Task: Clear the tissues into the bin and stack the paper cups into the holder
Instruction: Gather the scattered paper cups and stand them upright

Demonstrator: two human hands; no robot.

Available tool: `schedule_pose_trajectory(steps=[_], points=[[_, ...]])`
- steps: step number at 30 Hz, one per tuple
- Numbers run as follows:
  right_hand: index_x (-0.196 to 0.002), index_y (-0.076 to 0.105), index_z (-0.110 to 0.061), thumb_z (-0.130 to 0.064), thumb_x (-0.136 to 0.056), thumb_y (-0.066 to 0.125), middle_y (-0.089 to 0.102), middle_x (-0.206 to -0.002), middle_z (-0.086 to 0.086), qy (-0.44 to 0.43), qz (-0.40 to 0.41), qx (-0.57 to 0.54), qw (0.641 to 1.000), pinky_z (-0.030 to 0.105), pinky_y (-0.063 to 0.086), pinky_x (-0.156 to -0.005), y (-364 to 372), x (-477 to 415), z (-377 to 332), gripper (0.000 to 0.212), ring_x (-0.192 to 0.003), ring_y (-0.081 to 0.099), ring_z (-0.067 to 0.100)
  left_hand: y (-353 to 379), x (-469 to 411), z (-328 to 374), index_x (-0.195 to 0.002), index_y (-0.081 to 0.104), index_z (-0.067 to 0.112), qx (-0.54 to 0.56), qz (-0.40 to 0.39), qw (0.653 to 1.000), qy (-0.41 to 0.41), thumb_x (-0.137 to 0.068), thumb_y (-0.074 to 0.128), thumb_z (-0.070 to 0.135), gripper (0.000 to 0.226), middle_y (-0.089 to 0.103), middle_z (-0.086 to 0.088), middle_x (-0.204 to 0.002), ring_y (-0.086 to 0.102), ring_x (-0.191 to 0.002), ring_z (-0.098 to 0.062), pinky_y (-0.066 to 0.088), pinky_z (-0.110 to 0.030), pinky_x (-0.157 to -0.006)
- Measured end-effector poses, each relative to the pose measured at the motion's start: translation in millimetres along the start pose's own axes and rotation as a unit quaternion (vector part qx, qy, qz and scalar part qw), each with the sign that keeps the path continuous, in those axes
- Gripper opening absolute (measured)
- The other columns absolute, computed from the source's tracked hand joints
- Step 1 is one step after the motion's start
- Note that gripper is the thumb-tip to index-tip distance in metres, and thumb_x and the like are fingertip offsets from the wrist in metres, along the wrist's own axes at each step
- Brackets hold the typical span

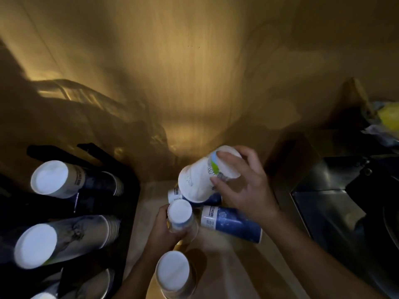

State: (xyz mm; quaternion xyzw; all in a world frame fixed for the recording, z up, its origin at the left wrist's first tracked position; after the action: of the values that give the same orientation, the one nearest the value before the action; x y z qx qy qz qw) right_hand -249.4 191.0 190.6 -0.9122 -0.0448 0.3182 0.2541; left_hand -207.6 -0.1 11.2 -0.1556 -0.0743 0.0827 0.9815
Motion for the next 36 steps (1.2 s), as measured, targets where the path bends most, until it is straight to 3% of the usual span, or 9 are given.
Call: schedule_pose_trajectory(steps=[4,8,12,15,18,22,27,31,36], points=[[-0.113,0.060,-0.013,-0.032,-0.074,0.069,0.051,-0.112,0.016,-0.037,-0.081,0.032,0.996,0.039,0.052,-0.080,41,12,-5,0.045,-0.103,0.050,0.025,-3,1,4,-0.103,0.048,0.040,-0.001,-0.005,1.000,0.015,-0.061,0.085,0.009,0.064,0.056,0.020,-0.106,0.056,-0.093,0.019,0.046,-0.002,-0.070],[-0.114,0.059,-0.016,-0.032,-0.073,0.071,0.053,-0.113,0.014,-0.007,-0.127,0.029,0.991,0.039,0.051,-0.081,76,28,9,0.045,-0.104,0.051,0.026,-5,2,2,-0.114,0.053,0.012,-0.024,-0.022,0.999,0.004,-0.064,0.083,0.003,0.059,0.063,-0.009,-0.113,0.061,-0.104,-0.019,0.051,-0.030,-0.089],[-0.120,0.054,-0.019,-0.041,-0.077,0.065,0.048,-0.124,0.010,0.023,-0.192,0.062,0.979,0.037,0.047,-0.087,103,42,31,0.050,-0.113,0.046,0.024,-14,10,-13,-0.101,0.052,0.029,-0.046,-0.045,0.998,-0.011,-0.068,0.081,0.006,0.049,0.064,0.022,-0.095,0.061,-0.091,0.001,0.044,-0.005,-0.070],[-0.126,0.046,-0.024,-0.045,-0.080,0.060,0.039,-0.135,0.006,0.044,-0.273,0.107,0.955,0.037,0.041,-0.094,127,59,45,0.053,-0.122,0.038,0.023,-28,12,-26,-0.110,0.053,0.017,-0.053,0.005,0.997,-0.061,-0.083,0.067,0.009,0.032,0.058,0.008,-0.099,0.059,-0.102,-0.018,0.042,-0.017,-0.073],[-0.130,0.041,-0.026,-0.043,-0.082,0.058,0.035,-0.139,0.004,0.054,-0.313,0.107,0.942,0.036,0.037,-0.098,145,74,50,0.053,-0.124,0.034,0.022,-41,14,-23,-0.100,0.058,0.029,0.056,0.080,0.991,-0.090,-0.087,0.061,0.017,0.017,0.062,0.001,-0.103,0.060,-0.101,-0.019,0.047,-0.030,-0.081],[-0.130,0.040,-0.025,-0.041,-0.081,0.060,0.036,-0.139,0.005,0.058,-0.320,0.099,0.940,0.039,0.039,-0.098,161,72,48,0.055,-0.125,0.035,0.023,-44,14,-2,-0.101,0.064,0.030,0.143,0.054,0.985,-0.077,-0.083,0.065,0.021,0.020,0.066,-0.003,-0.107,0.062,-0.101,-0.018,0.051,-0.034,-0.085],[-0.132,0.037,-0.018,-0.038,-0.083,0.058,0.037,-0.139,0.011,0.034,-0.317,0.098,0.943,0.043,0.039,-0.097,179,61,42,0.056,-0.124,0.037,0.028,-52,18,17,-0.109,0.054,0.034,0.033,0.055,0.998,-0.008,-0.084,0.065,0.009,0.037,0.060,0.008,-0.112,0.058,-0.100,0.000,0.047,-0.008,-0.074],[-0.130,0.033,-0.022,-0.036,-0.086,0.052,0.040,-0.131,0.013,0.011,-0.337,0.100,0.936,0.042,0.043,-0.089,197,51,33,0.050,-0.113,0.044,0.030,-64,19,19,-0.128,0.051,0.019,-0.056,0.097,0.994,0.008,-0.092,0.053,0.014,0.036,0.052,-0.005,-0.122,0.052,-0.110,-0.014,0.043,-0.028,-0.093],[-0.131,0.034,-0.020,-0.032,-0.088,0.049,0.040,-0.131,0.016,-0.009,-0.359,0.117,0.926,0.043,0.045,-0.087,206,39,28,0.047,-0.111,0.047,0.033,-69,17,20,-0.137,0.045,0.017,-0.267,0.114,0.957,0.028,-0.098,0.038,0.027,0.041,0.052,-0.010,-0.131,0.050,-0.116,-0.025,0.047,-0.040,-0.090]])
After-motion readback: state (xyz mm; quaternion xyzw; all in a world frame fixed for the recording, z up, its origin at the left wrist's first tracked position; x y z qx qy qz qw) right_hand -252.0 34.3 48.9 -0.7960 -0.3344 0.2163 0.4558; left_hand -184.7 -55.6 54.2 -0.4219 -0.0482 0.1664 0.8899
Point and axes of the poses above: each hand's wrist, its own x-axis away from the middle knuckle, its own y-axis out of the palm, z = x × y, the point moved 6 cm from there along -x, towards the middle knuckle
